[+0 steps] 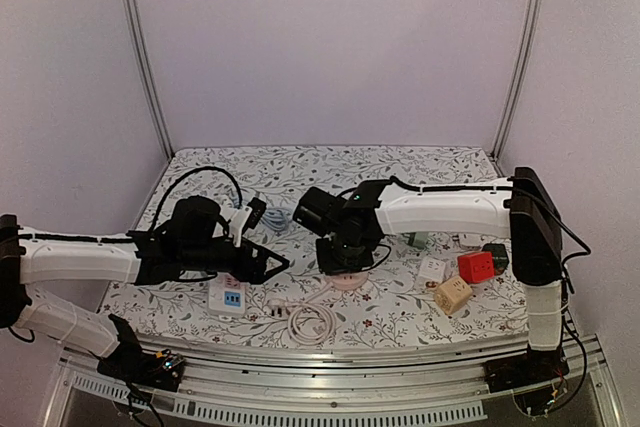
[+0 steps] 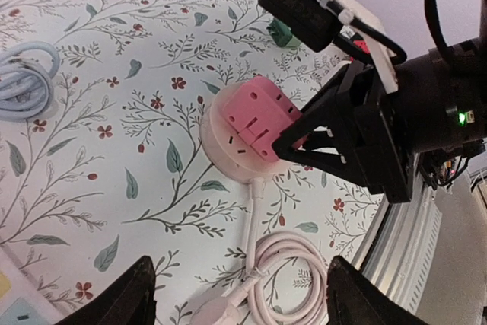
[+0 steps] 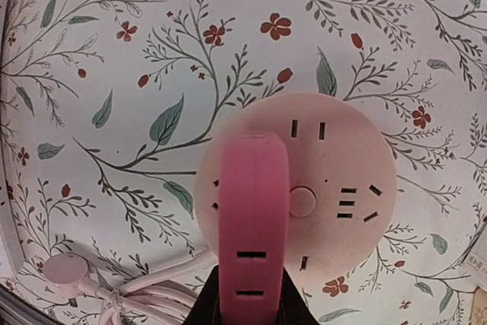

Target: Pull the plug off the socket

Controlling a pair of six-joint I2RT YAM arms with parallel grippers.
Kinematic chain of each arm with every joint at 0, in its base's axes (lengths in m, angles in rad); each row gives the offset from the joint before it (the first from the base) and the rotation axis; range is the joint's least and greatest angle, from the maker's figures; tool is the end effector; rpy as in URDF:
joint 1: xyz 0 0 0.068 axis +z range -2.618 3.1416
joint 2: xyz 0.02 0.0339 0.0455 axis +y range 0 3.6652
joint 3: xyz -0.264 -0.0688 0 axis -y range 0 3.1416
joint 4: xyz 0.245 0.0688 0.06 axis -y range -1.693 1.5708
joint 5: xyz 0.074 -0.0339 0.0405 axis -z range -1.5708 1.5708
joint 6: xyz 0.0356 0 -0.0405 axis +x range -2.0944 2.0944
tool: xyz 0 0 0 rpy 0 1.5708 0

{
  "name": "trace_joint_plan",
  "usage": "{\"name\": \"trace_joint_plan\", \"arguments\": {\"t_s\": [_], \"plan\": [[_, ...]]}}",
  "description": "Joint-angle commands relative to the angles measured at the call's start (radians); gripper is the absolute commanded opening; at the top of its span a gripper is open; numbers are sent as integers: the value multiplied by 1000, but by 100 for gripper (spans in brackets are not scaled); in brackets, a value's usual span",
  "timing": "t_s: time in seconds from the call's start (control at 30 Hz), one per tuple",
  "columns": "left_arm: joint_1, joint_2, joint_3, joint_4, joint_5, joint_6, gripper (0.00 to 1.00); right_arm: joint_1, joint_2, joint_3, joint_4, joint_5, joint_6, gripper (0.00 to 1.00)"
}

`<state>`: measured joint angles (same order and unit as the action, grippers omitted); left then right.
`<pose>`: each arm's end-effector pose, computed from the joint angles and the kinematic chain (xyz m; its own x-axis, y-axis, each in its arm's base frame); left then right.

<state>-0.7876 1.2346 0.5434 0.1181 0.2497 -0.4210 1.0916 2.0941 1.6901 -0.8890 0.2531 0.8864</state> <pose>0.1709 -0.1841 0.1939 -0.6897 0.1314 -0.7121 0.6041 0.6467 -0.4657 0.2064 0.3779 0.1967 -0.9214 -0.1464 -0.3599 -0.1796 0.9819 0.0602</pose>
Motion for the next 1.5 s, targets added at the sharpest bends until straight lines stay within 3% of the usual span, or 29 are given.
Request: {"name": "trace_joint_plan", "arguments": {"t_s": [0.0, 0.17, 0.57, 1.0, 1.2, 1.33, 1.47], "plan": [[17, 14, 20, 19, 11, -19, 76, -26, -13, -20, -79, -28, -157, 20], [19, 19, 21, 27, 23, -34, 76, -33, 8, 9, -72, 17, -116, 43], [30, 31, 28, 27, 37, -44, 75, -38, 68, 52, 15, 8, -58, 43], [39, 59, 39, 36, 55, -56, 76, -41, 115, 69, 12, 66, -22, 34], [52, 90, 43, 71, 81, -113, 76, -47, 130, 89, 28, 58, -30, 19], [70, 122, 40, 120, 115, -188, 78, -63, 106, 47, 131, -3, -48, 0], [88, 163, 25, 224, 188, -290, 79, -66, 14, -79, 348, -64, -91, 0]]}}
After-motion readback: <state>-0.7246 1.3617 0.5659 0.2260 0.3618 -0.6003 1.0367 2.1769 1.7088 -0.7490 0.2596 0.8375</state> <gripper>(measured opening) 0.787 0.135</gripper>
